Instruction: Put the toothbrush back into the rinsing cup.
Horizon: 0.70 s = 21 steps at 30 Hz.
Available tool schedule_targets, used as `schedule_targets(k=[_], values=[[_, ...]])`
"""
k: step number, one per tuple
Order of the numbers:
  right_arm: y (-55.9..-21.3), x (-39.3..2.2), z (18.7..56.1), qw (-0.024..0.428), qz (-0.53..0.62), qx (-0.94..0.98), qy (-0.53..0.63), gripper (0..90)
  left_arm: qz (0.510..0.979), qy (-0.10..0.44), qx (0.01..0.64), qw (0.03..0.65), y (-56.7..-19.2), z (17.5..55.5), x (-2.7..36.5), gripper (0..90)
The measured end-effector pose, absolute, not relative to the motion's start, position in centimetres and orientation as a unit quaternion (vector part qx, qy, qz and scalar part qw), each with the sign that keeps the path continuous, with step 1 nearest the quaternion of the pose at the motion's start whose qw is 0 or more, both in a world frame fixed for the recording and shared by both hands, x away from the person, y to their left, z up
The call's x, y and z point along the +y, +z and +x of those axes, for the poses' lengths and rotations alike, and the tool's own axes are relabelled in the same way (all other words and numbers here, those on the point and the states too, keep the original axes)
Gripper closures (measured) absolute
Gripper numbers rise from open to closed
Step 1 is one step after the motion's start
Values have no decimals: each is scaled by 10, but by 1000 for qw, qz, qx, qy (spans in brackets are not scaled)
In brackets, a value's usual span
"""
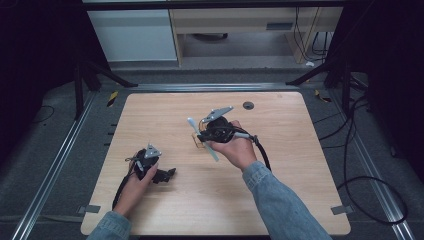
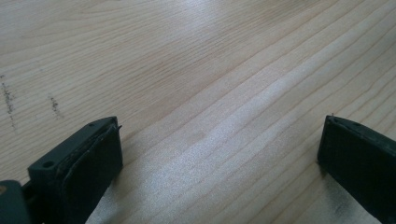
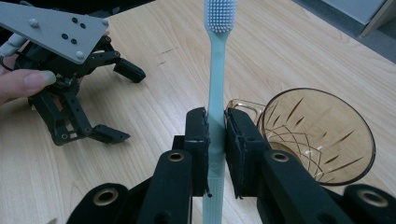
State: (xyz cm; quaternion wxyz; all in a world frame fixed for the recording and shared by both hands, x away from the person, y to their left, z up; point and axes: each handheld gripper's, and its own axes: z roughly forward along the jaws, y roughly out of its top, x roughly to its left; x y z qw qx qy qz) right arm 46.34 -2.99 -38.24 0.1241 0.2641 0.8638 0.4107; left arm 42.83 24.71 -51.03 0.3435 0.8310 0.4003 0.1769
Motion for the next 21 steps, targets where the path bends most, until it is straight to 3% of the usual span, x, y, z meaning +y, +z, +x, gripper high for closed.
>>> schedule_targets(k=[21], values=[[-381, -24, 460, 147, 269, 838, 451, 793, 831, 177, 400, 343, -510, 428, 247, 0]])
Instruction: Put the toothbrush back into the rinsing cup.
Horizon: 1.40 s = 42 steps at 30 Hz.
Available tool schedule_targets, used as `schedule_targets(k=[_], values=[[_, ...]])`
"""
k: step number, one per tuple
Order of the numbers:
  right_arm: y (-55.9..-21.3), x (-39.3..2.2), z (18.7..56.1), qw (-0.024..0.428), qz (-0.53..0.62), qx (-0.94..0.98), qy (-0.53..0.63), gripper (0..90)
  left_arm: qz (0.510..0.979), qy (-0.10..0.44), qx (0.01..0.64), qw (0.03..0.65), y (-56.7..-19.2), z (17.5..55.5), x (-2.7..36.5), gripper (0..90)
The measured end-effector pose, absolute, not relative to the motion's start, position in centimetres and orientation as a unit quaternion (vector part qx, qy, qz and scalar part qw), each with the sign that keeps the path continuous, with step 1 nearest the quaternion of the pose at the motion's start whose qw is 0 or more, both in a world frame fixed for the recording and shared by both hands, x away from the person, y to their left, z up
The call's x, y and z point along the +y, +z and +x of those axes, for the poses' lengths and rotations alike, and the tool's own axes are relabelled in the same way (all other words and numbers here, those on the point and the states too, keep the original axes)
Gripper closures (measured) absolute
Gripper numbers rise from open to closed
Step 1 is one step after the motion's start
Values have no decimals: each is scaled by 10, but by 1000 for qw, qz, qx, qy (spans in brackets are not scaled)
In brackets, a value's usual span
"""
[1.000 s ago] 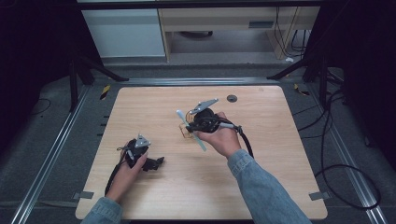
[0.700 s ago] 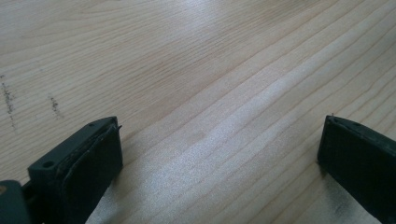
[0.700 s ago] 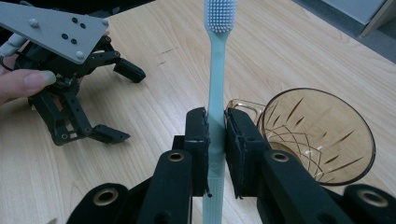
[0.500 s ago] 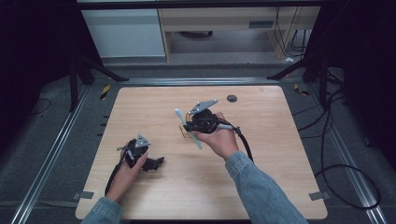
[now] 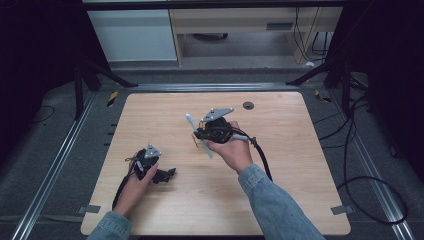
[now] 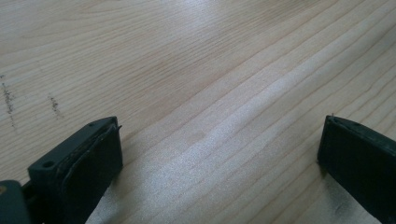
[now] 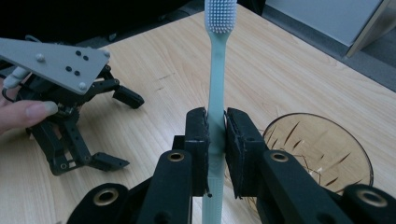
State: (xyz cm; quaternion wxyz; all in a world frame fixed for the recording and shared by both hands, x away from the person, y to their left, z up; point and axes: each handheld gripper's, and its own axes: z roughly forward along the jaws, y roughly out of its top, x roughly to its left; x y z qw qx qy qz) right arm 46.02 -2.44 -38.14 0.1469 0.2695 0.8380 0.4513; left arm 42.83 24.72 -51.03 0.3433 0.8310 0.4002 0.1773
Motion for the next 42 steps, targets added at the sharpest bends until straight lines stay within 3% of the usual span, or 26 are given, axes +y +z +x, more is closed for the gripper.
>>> schedule_targets(k=[42], values=[[-372, -10, 456, 208, 307, 763, 530, 793, 831, 178, 400, 343, -510, 428, 247, 0]])
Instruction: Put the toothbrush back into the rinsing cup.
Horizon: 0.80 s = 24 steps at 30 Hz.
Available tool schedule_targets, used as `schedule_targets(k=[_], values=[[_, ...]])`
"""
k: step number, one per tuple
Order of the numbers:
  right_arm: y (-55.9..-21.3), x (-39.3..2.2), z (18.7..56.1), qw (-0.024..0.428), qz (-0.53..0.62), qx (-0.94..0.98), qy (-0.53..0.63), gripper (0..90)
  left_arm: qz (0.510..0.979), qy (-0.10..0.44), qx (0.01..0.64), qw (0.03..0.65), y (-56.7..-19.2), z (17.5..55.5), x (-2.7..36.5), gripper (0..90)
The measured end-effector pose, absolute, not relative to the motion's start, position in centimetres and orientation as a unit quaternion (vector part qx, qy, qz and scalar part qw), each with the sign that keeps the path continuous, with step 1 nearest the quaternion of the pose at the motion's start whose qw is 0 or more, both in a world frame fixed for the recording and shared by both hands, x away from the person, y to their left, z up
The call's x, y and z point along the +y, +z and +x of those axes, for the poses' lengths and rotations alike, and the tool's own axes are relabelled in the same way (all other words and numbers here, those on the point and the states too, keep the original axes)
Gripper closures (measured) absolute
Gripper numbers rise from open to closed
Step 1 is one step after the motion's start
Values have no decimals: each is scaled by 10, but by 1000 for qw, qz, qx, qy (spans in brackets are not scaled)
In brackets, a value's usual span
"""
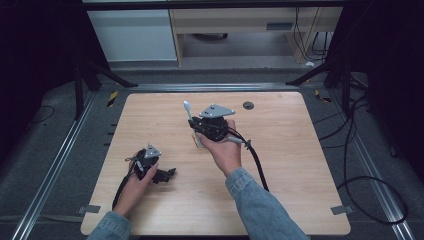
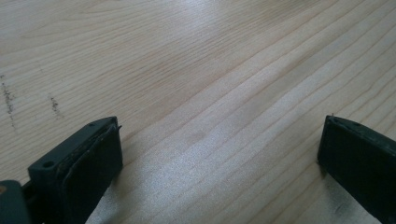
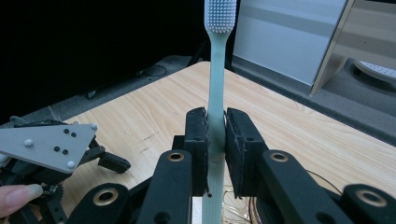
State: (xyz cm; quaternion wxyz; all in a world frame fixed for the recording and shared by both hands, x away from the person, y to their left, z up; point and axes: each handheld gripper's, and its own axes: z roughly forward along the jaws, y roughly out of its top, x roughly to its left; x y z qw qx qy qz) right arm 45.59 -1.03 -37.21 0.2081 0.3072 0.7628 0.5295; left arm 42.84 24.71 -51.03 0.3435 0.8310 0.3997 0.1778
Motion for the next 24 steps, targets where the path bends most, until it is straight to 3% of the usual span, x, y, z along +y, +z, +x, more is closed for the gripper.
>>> schedule_targets(k=[24], values=[[-364, -12, 459, 234, 317, 729, 560, 793, 832, 177, 399, 343, -510, 428, 247, 0]])
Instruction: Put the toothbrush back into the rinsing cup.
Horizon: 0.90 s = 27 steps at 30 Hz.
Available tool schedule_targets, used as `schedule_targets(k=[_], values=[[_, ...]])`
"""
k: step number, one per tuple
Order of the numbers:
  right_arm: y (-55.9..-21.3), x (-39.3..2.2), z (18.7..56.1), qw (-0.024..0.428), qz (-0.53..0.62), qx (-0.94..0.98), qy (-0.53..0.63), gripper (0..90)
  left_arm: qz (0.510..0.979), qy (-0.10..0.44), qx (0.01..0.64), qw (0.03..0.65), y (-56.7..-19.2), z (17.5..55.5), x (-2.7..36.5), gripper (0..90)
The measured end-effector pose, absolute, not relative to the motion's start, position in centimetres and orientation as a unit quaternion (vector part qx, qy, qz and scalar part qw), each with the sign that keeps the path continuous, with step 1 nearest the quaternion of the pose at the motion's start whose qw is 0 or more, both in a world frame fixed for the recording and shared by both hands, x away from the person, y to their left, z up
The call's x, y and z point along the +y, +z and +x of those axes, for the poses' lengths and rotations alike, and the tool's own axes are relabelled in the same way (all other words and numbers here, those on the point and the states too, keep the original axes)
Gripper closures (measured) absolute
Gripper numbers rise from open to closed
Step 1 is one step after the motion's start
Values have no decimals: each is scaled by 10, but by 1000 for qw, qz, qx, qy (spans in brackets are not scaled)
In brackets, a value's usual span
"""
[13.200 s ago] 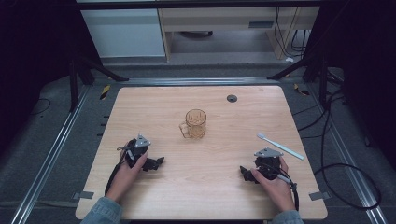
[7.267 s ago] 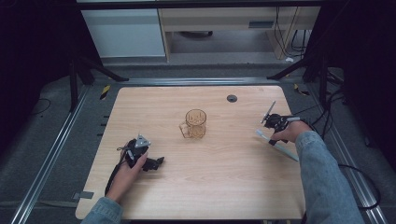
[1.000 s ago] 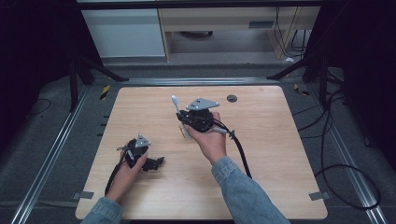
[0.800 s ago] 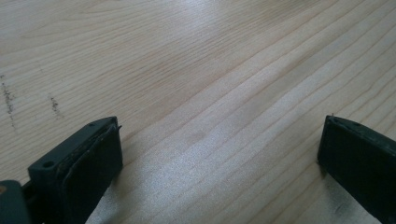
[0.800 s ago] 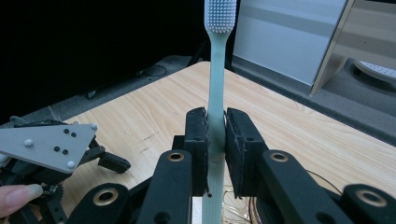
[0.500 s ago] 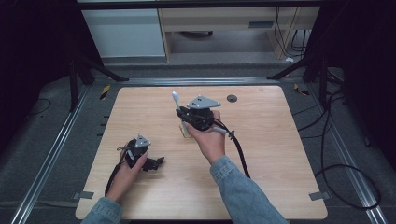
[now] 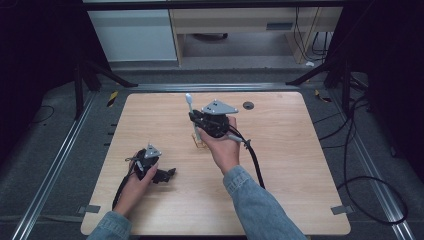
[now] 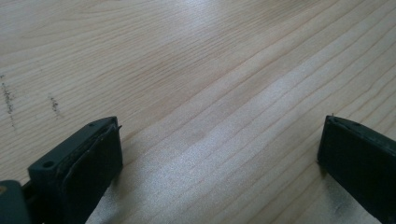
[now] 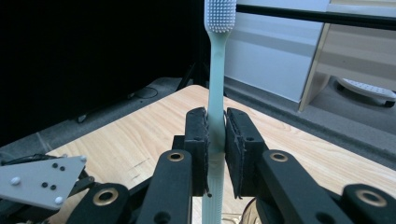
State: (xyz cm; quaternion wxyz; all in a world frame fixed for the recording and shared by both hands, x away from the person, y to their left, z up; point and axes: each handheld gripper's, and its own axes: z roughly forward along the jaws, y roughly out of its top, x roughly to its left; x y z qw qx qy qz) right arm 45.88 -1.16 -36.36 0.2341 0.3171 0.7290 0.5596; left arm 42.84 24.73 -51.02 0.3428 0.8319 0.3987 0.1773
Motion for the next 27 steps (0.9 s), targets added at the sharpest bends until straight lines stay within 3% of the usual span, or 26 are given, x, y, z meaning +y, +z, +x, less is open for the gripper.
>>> schedule_targets(k=[27], values=[[-363, -6, 461, 265, 322, 700, 580, 793, 831, 177, 399, 343, -510, 428, 247, 0]])
